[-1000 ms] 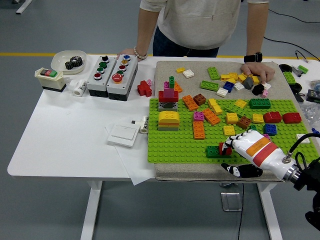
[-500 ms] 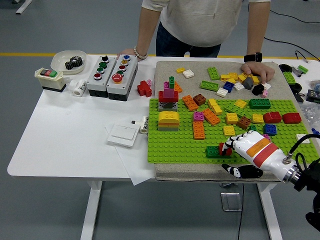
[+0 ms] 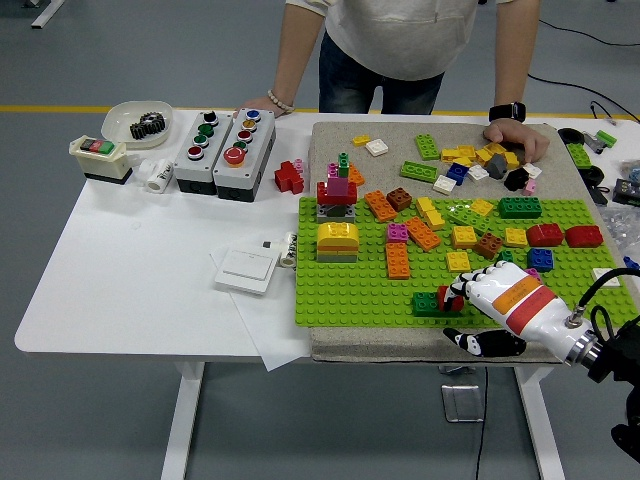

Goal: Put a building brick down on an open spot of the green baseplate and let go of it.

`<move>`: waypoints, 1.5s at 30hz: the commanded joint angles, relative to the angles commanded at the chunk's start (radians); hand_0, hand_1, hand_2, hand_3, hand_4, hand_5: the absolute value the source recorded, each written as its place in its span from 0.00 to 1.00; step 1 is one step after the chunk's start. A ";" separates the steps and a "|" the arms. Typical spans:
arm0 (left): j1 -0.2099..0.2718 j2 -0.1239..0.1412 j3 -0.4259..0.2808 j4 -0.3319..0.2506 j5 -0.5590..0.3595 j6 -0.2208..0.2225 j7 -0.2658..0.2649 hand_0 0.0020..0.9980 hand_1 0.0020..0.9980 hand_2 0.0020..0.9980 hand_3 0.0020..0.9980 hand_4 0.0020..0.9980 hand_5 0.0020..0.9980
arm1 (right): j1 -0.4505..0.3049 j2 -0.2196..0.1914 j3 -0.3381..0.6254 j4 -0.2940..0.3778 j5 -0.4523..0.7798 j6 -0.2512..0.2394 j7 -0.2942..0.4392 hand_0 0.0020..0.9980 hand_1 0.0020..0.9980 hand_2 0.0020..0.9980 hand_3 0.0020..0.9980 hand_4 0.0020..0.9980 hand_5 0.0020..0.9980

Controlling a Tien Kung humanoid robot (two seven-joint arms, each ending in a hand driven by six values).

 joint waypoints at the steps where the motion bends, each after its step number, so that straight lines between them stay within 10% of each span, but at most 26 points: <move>1: 0.000 0.000 0.001 0.000 -0.001 0.000 0.000 0.74 0.72 0.72 0.59 0.64 0.66 | -0.002 -0.002 0.007 0.006 0.001 -0.004 0.003 0.39 0.49 0.58 0.53 0.71 0.42; 17: 0.003 -0.001 0.005 0.002 -0.011 0.002 -0.003 0.74 0.72 0.72 0.59 0.64 0.66 | -0.016 -0.003 0.072 0.049 0.025 -0.044 0.021 0.43 0.48 0.58 0.53 0.71 0.42; 27: 0.008 -0.003 0.006 0.003 -0.016 0.003 -0.005 0.74 0.72 0.72 0.59 0.64 0.66 | 0.000 0.009 0.234 -0.055 0.013 -0.062 -0.089 0.52 0.56 0.65 0.57 0.73 0.42; 45: 0.018 -0.004 -0.008 0.004 0.010 0.000 0.004 0.74 0.72 0.72 0.59 0.64 0.66 | -0.011 0.029 0.379 -0.250 0.006 0.085 -0.111 0.65 0.66 0.75 0.80 0.97 0.46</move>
